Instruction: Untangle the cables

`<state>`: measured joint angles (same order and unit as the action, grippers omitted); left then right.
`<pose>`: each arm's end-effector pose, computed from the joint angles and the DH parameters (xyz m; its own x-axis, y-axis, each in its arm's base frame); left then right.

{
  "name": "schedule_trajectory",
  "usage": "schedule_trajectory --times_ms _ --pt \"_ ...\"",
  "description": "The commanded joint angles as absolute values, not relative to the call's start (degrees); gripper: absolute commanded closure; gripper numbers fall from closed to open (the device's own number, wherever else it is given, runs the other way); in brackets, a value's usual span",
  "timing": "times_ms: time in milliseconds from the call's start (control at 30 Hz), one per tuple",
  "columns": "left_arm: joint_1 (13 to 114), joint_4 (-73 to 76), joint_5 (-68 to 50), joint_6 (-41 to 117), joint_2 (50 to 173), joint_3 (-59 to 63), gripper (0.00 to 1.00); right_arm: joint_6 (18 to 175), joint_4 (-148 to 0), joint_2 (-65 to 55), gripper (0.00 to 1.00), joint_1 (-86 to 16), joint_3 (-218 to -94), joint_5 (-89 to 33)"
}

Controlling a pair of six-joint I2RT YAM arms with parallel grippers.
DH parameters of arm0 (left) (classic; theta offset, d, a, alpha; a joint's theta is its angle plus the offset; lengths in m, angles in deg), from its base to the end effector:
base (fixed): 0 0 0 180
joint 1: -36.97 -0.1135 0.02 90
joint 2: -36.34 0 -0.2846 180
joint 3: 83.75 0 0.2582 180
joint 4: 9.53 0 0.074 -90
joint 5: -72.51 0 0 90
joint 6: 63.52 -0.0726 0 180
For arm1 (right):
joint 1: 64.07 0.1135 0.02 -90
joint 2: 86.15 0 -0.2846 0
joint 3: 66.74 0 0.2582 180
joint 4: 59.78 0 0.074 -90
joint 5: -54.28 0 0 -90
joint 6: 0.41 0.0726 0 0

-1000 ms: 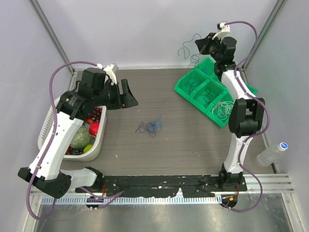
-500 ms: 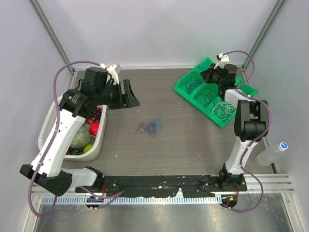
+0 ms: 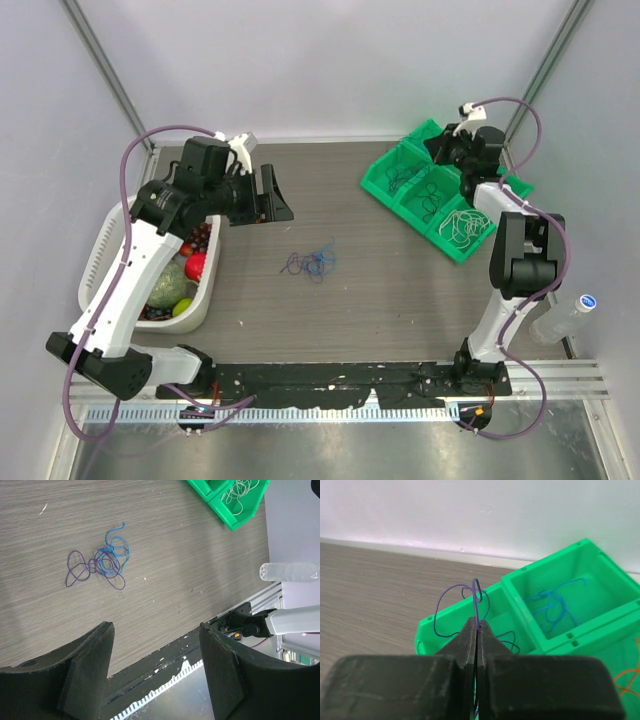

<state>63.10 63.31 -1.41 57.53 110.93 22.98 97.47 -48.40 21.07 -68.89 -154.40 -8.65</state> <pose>0.2353 -0.1378 0.4315 -0.8171 -0.1512 -0.5563 0.2221 0.8080 -0.5458 0.4859 -0.0078 0.2792 -0.1917 0.1387 -0.9716 -0.3511 0.9148 0.1998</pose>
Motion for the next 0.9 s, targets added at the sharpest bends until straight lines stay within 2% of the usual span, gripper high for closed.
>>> schedule_trajectory --times_ms 0,300,567,767,867 --pt "62.9 61.7 -0.5 56.8 110.8 24.2 0.28 97.1 -47.3 22.6 0.99 -67.5 -156.1 -9.0" --pt "62.9 61.0 0.4 57.0 111.0 23.6 0.28 100.3 -47.0 26.5 0.99 -64.3 -159.1 -16.7" --pt "62.9 61.3 0.9 57.1 110.6 23.2 0.28 103.0 -63.5 32.6 0.99 -59.3 -169.2 -30.0" --pt "63.0 60.5 0.8 57.0 110.0 22.1 0.27 102.9 -71.7 30.0 0.83 -58.1 -168.8 -35.4" --pt "62.9 60.1 1.8 57.2 110.5 21.9 0.27 101.7 -77.0 27.9 0.70 -58.1 -170.3 -39.1"
